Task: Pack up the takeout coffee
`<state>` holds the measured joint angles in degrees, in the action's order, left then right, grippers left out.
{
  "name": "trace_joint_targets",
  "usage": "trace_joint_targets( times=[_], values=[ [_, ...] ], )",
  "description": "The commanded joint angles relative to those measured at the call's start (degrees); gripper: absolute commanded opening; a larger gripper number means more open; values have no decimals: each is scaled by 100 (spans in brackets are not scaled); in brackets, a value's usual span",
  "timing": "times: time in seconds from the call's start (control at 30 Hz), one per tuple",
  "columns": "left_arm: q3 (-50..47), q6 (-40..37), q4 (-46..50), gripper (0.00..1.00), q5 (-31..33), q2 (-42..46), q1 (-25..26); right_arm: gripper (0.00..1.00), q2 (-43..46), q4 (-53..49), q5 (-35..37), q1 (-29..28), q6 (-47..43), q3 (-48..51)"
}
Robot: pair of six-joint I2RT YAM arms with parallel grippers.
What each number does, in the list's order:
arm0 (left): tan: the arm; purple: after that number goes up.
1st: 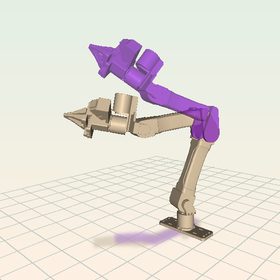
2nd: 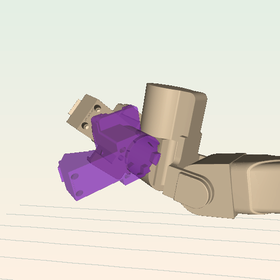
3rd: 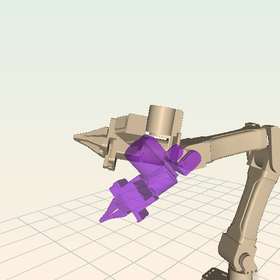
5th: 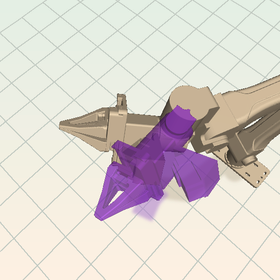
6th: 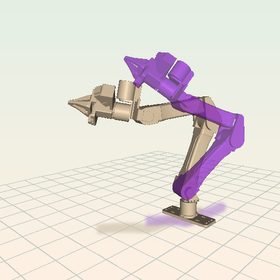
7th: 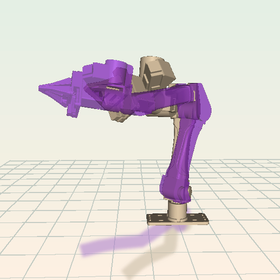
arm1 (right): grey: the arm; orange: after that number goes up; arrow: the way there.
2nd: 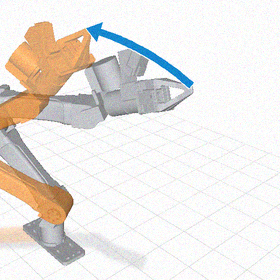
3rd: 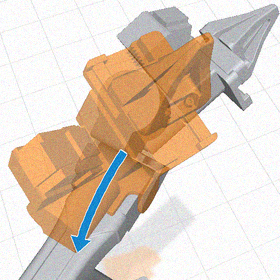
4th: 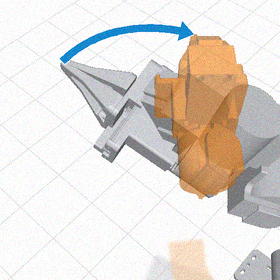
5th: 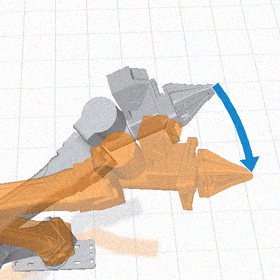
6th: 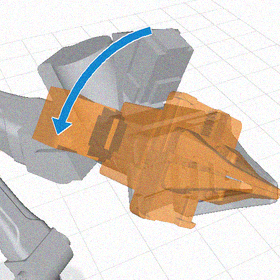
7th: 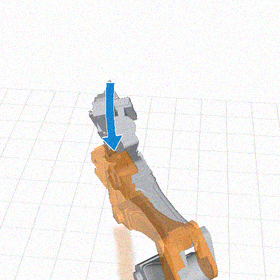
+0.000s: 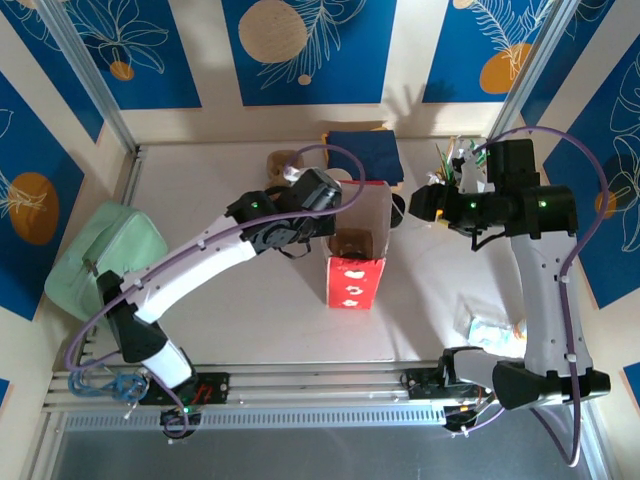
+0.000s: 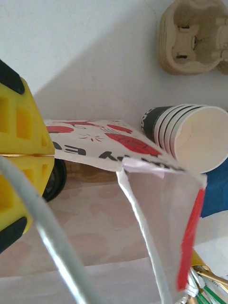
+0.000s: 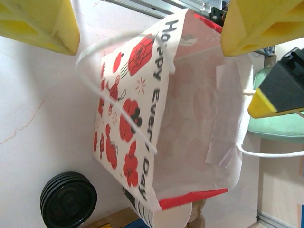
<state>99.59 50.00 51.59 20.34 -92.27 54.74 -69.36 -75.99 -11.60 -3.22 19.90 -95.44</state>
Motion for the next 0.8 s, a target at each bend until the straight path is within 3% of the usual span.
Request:
trace_joint_targets(
  times=[0.0,0.6,0.77],
  values=[
    [-61,-240,151,8,-183,309,-154,78,-38,7,-202,41,-57,-62],
    [-882,-125,254,7,-348,1062,-673,78,-306,128,-256,50,-47,-71],
    [-1139,-19,233,8,-290,1345,-700,78,-400,162,5,50,-69,-79]
  ],
)
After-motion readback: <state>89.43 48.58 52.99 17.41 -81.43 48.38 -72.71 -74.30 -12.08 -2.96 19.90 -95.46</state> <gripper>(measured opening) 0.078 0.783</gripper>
